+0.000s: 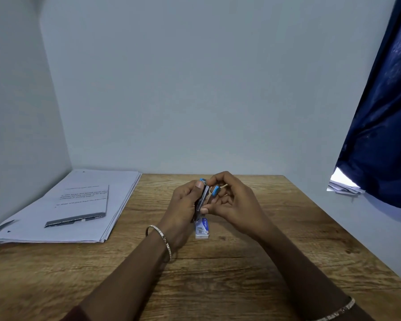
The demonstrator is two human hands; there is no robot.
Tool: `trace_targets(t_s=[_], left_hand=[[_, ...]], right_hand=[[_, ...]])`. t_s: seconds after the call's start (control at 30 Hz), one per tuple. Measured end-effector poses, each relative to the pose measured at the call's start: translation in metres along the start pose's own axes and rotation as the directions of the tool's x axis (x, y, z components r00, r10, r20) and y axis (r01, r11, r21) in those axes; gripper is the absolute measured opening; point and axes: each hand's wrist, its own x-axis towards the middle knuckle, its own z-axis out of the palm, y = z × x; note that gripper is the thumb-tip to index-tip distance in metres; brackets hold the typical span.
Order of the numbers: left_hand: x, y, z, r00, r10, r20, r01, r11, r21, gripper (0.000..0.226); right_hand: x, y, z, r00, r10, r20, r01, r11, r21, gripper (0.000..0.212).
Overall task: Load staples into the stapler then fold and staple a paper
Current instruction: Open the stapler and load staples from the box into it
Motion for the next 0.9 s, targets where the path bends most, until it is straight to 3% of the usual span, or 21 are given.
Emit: trace_targets(t_s=[0.37,0.9], left_hand=[[0.0,-0.01,-0.003,0.979,0.042,0.197,-0.056,0.996,0.063,0.034],[-0.003,-0.01,0.002,0.981,0.08,0.177,-0.124,0.959,0.255,0.038]], right_hand=[[0.001,0.008,-0.008,0.995,-0.027,0.093,0.033,0.998,-0.058,0.052],[0.003,0.006,-0.014,0.984,-0.089,0.153,0.106,0.988,-0.11,0.052]])
